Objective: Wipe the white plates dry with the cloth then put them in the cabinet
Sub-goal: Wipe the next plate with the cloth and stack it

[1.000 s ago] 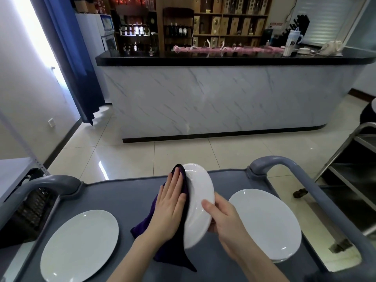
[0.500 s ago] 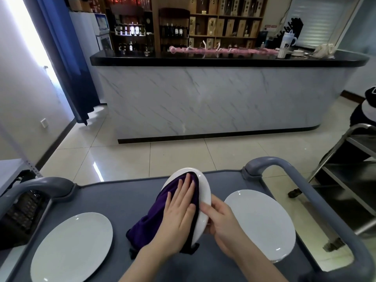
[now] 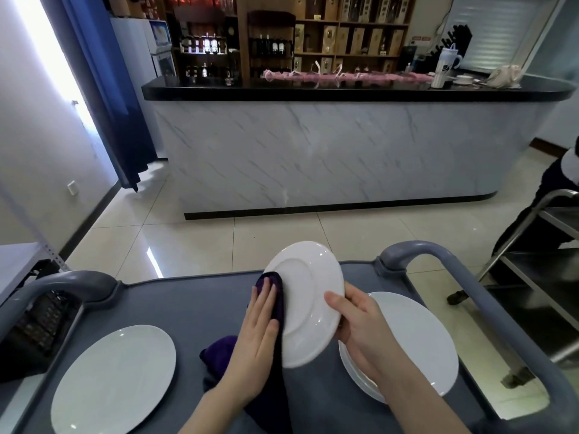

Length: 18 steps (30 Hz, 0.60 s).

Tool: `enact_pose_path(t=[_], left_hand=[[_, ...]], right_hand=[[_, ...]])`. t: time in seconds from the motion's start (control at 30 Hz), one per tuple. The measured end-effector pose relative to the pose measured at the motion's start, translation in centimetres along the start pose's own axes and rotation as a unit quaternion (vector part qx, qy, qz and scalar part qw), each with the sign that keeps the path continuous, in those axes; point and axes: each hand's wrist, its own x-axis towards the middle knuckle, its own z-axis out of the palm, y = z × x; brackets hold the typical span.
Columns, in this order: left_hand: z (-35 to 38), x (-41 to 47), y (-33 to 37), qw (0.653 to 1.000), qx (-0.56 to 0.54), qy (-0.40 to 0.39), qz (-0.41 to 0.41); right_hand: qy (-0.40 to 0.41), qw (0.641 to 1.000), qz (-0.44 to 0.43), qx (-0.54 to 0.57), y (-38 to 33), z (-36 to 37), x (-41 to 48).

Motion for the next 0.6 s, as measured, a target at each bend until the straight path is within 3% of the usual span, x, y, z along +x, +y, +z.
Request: enact_pose_path(t=[0.27,0.6], left_hand=[[2.0,-1.3,3.2,0.995,0.089,-0.031,0.041],[0.1,3.0,2.7,0.997,0.031,-0.061,0.034]], right_hand=[[-0.003,1.0,0.022,0.006,1.3,0.6,0.3],[-0.037,0.996,0.026,-0.082,2.9,1.0,-1.2]])
